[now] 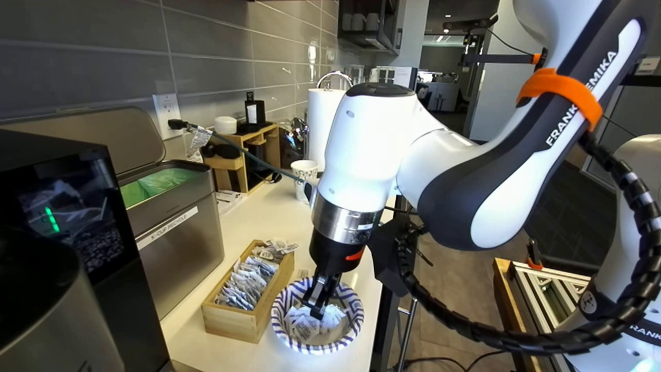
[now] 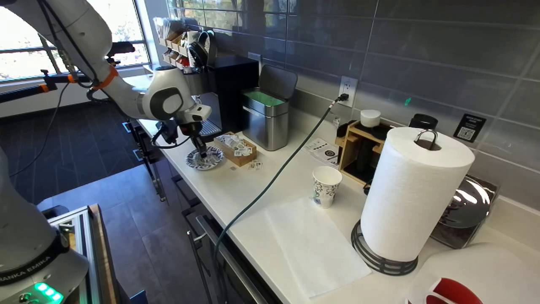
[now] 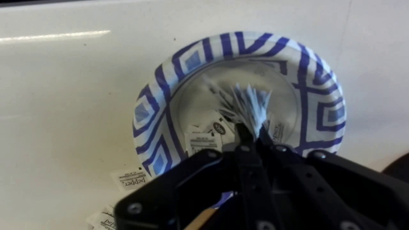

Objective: Put some of the contents of the white plate into the wooden bowl

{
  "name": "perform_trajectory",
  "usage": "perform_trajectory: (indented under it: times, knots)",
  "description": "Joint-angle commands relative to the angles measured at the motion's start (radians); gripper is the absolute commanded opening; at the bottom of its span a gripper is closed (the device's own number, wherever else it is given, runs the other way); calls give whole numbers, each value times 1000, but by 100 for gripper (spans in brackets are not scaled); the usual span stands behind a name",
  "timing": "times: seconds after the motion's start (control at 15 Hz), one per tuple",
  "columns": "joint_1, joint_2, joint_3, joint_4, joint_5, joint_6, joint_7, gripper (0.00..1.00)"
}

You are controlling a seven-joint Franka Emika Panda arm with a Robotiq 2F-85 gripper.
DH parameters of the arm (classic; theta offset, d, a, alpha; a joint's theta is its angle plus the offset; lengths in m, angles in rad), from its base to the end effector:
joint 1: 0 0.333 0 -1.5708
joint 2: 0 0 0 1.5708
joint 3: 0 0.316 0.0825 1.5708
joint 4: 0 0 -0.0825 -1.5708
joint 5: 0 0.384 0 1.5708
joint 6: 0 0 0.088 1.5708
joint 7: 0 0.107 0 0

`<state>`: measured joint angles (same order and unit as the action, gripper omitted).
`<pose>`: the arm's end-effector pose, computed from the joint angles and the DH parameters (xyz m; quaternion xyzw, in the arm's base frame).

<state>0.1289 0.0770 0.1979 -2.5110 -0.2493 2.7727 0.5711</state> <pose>0.4545 0.1661 0.2696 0.9944 -0.0109 0.1047 0.0028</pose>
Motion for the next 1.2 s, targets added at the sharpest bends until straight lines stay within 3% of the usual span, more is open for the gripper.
perform_trajectory:
  times: [0.0, 0.2, 0.6, 1.13]
  knots:
    - [32, -62, -14, -6, 81, -84, -64, 2]
    - [35, -102, -8, -6, 136, -149, -128, 2]
    - [25, -185, -7, -16, 175, -147, -164, 2]
    - [-20, -204, -5, 22, 133, -116, -105, 2]
